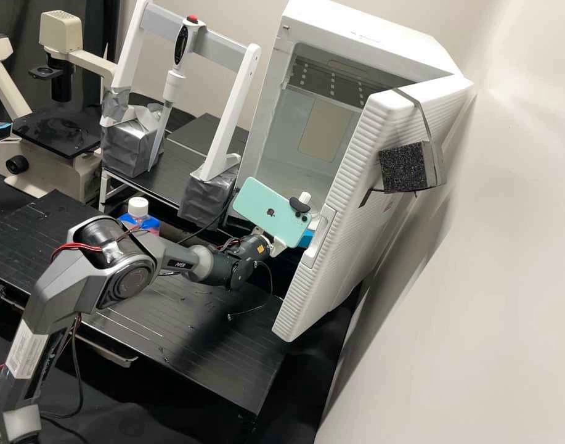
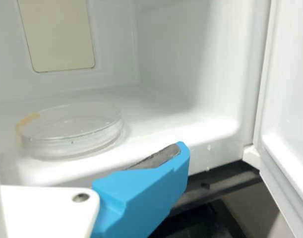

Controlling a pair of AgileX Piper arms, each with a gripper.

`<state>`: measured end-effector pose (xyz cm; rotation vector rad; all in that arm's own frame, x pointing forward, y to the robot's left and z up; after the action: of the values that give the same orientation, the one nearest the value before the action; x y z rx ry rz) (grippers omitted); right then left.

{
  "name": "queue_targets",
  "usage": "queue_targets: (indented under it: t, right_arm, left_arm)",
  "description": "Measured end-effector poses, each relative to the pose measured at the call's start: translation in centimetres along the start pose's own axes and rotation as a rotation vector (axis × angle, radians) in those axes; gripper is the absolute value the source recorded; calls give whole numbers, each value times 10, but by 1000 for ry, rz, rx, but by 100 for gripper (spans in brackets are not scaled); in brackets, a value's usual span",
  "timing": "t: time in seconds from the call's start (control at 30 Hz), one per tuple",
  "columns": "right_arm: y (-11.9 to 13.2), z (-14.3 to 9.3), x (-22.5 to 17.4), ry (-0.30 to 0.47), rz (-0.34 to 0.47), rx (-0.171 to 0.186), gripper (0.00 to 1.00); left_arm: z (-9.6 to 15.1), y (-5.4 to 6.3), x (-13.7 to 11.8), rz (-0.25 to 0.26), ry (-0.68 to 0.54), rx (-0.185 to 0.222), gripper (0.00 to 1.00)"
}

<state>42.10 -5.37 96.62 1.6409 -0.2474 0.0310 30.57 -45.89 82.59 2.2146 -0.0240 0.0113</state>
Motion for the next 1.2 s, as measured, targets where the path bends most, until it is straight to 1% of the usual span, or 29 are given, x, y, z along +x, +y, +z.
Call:
queue_targets:
  t: [0.07, 0.23, 0.43, 0.57, 0.6, 0.63, 0.77, 0.8, 0.9, 0.97, 1.1, 1.2]
  right_arm:
    - [1, -2, 1, -2, -2, 12, 100]
    - [-4, -5, 6, -12, -20, 22, 100]
    - [-5, -4, 13, -40, -35, 18, 100]
    - [-3, -5, 14, -45, -30, 20, 100]
    - [-3, -5, 14, -48, -28, 9, 100]
    - [-3, -5, 14, -48, -27, 10, 100]
    - [-1, -6, 14, -51, -12, -10, 100]
    - [-1, -7, 13, -51, -4, -10, 100]
    - [2, -14, 9, -39, 3, -53, 100]
    - [5, -22, 5, -17, 14, -82, 100]
    - [12, -34, 1, 14, 36, -98, 100]
    - [12, -39, 0, 34, 43, -96, 100]
  left_arm:
    - [0, 0, 0, 0, 0, 0, 100]
    - [0, 0, 0, 0, 0, 0, 100]
    - [0, 0, 0, 0, 0, 0, 100]
    - [0, 0, 0, 0, 0, 0, 100]
    - [0, 0, 0, 0, 0, 0, 100]
    - [0, 0, 0, 0, 0, 0, 100]
    - [0, 0, 0, 0, 0, 0, 100]
    - [0, 0, 0, 0, 0, 0, 100]
    - [0, 0, 0, 0, 0, 0, 100]
    - [0, 0, 0, 0, 0, 0, 100]
    - [0, 0, 0, 0, 0, 0, 100]
    - [0, 0, 0, 0, 0, 0, 100]
